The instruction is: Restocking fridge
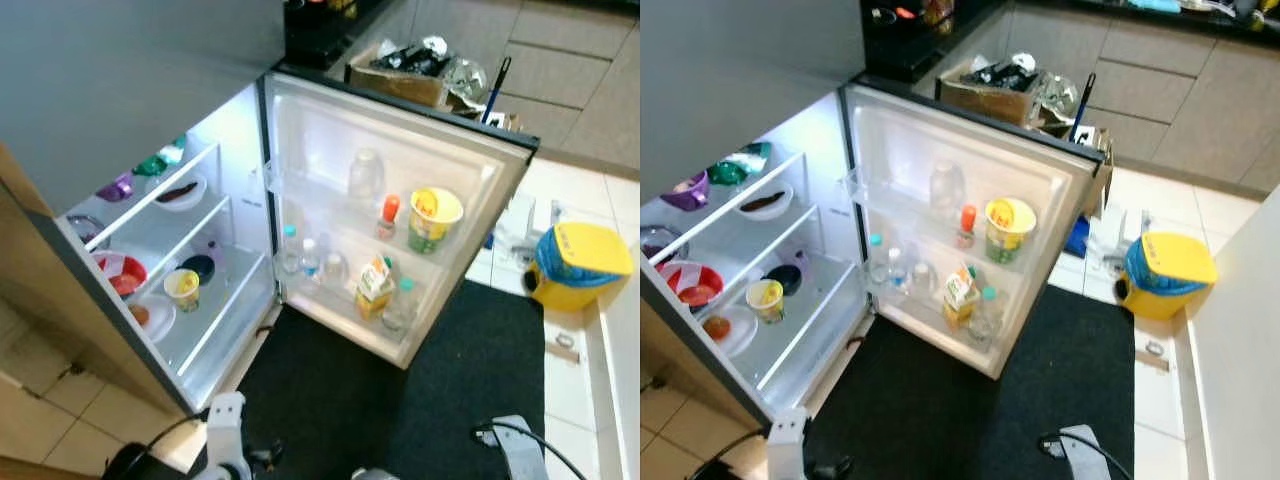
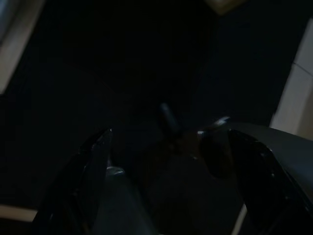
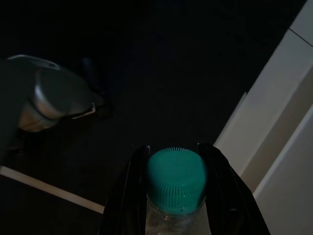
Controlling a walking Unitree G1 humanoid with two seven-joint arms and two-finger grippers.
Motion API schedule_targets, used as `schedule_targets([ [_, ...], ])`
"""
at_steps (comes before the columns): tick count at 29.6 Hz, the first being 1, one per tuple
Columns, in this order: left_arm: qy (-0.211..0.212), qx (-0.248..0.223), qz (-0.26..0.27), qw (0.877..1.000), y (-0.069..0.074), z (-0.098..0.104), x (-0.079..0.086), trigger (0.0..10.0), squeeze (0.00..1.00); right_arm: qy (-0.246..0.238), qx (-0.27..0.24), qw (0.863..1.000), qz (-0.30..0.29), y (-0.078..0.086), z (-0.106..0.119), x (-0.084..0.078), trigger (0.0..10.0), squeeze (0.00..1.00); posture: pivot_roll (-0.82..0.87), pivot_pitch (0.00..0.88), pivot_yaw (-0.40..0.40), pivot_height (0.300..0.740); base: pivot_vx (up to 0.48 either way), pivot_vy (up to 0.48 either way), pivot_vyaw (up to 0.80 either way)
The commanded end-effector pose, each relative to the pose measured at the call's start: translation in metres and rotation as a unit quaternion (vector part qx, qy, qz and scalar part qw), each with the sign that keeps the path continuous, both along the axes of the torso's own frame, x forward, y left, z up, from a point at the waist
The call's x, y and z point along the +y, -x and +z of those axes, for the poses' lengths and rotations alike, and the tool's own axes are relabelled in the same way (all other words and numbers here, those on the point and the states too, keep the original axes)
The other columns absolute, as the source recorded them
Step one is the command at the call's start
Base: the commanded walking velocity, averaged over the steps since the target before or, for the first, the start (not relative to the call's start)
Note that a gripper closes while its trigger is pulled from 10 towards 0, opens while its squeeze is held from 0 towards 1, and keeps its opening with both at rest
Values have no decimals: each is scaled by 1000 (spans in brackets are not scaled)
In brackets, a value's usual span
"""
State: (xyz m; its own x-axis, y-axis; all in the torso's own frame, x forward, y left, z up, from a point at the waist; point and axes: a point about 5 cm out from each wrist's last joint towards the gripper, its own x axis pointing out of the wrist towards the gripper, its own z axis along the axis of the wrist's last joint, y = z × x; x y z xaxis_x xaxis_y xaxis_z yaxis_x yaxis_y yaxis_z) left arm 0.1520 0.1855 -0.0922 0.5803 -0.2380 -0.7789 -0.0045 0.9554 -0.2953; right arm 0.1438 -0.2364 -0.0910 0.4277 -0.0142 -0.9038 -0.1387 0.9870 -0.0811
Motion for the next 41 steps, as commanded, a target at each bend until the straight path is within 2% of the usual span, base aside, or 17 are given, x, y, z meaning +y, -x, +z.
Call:
schedule_targets([
  [1, -1, 6, -3, 1000, 1, -1, -2, 10000, 0, 6, 7, 1000, -4, 4, -1, -3, 10000, 0, -42, 19, -19, 740, 0, 0, -775],
  [13, -2, 10, -5, 1000, 3, -2, -3, 10000, 0, 7, -6, 1000, 5, -7, 2, 1, 10000, 0, -36, 13, -13, 740, 0, 0, -778],
  [17, -2, 10, -5, 1000, 2, -2, -4, 10000, 0, 4, -22, 1000, 11, -16, 5, 4, 10000, 0, -37, 13, -13, 740, 0, 0, -781],
  [22, -2, 10, -4, 1000, 2, -2, -4, 10000, 0, -7, -54, 998, 23, -34, 13, 9, 10000, 0, -38, 9, -11, 740, 0, 0, -781],
  [24, -3, 10, -4, 1000, 1, -2, -4, 10000, 0, -14, -82, 996, 34, -49, 20, 13, 10000, 0, -38, 9, -11, 740, 0, 0, -781],
  [26, -4, 10, -4, 1000, 1, -2, -4, 10000, 0, -15, -90, 995, 38, -53, 22, 14, 10000, 0, -38, 9, -11, 740, 0, 0, -781],
  [28, -5, 11, -5, 1000, 2, -2, -5, 10000, 0, -24, -124, 990, 56, -71, 31, 21, 10000, 0, -38, 9, -11, 740, 0, 0, -784],
  [29, -5, 11, -5, 1000, 2, -2, -5, 10000, 0, -24, -124, 990, 56, -71, 31, 21, 10000, 0, -38, 9, -11, 740, 0, 0, -788],
  [31, -6, 11, -6, 1000, 1, -2, -6, 10000, 0, -37, -169, 980, 96, -93, 45, 32, 10000, 0, -37, 8, -14, 740, 0, 0, -231],
  [32, -6, 11, -6, 1000, 1, -2, -6, 10000, 0, -37, -169, 980, 96, -93, 45, 32, 10000, 0, -37, 8, -14, 740, 0, 0, 0],
  [35, -7, 11, -6, 1000, 1, -2, -6, 10000, 0, -58, -200, 971, 122, -108, 56, 42, 10000, 0, -37, 8, -14, 740, 0, 0, 0],
  [38, -6, 10, -7, 1000, 1, -2, -6, 10000, 0, -63, -201, 968, 135, -111, 58, 46, 10000, 0, -35, 8, -17, 740, 0, 0, 0],
  [39, -6, 10, -8, 1000, 0, -2, -7, 10000, 0, -65, -209, 962, 161, -117, 62, 52, 10000, 0, -35, 8, -17, 740, 0, 0, 756],
  [41, -6, 10, -10, 1000, 1, -2, -8, 10000, 0, -72, -215, 958, 176, -121, 65, 58, 10000, 0, -35, 8, -17, 740, 0, 0, 781],
])
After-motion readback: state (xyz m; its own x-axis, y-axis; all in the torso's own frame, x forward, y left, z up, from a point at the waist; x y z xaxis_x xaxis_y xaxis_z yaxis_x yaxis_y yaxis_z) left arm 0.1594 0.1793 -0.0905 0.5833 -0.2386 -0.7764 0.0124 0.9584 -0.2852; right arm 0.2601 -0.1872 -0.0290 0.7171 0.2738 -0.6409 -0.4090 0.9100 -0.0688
